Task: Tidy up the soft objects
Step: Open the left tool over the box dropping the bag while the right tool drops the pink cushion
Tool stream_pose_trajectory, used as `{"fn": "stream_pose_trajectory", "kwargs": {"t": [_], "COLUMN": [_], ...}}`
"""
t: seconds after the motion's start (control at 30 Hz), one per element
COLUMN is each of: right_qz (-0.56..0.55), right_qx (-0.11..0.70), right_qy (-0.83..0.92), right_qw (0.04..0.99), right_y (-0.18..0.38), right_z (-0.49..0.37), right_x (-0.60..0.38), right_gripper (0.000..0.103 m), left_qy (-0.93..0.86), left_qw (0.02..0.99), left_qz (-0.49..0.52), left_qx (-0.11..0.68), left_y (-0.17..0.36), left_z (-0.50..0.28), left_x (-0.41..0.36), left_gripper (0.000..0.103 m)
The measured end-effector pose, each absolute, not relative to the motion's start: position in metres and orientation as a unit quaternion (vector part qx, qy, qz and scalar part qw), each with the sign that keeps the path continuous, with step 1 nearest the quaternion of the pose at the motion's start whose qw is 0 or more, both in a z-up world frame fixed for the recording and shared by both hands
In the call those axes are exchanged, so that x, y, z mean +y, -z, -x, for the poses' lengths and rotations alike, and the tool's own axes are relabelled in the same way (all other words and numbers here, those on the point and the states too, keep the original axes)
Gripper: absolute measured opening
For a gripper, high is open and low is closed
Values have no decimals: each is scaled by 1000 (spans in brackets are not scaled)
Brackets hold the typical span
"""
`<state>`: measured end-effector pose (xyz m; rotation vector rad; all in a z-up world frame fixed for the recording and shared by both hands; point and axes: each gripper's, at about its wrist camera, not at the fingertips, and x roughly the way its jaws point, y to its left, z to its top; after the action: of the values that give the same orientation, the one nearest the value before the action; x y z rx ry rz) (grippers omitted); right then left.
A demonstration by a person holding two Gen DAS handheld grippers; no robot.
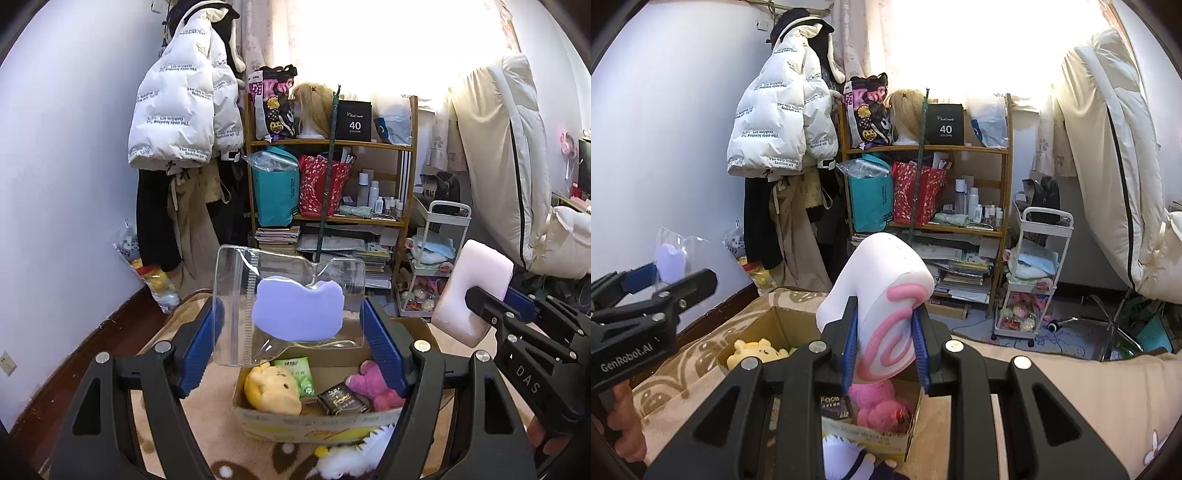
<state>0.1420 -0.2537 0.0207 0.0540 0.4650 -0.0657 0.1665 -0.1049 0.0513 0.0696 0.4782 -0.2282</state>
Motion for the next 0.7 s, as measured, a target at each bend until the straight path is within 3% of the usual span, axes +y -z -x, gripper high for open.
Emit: {"fn": "stream_pose_trajectory", "kwargs": {"t": [0.7], "right_qz": [-36], "right_qx": [305], "right_qy": [29], "right_qw": [951], "right_y": [41], "right_z": [-162], "right_x": [-256], "right_gripper": [32], "left_qy": [124], "left_qw": [934], "left_qz": [-32], "left_qx": [333], "left_y": [17], "left_z": [-210], "left_x": [-108], "left_gripper": [76]}}
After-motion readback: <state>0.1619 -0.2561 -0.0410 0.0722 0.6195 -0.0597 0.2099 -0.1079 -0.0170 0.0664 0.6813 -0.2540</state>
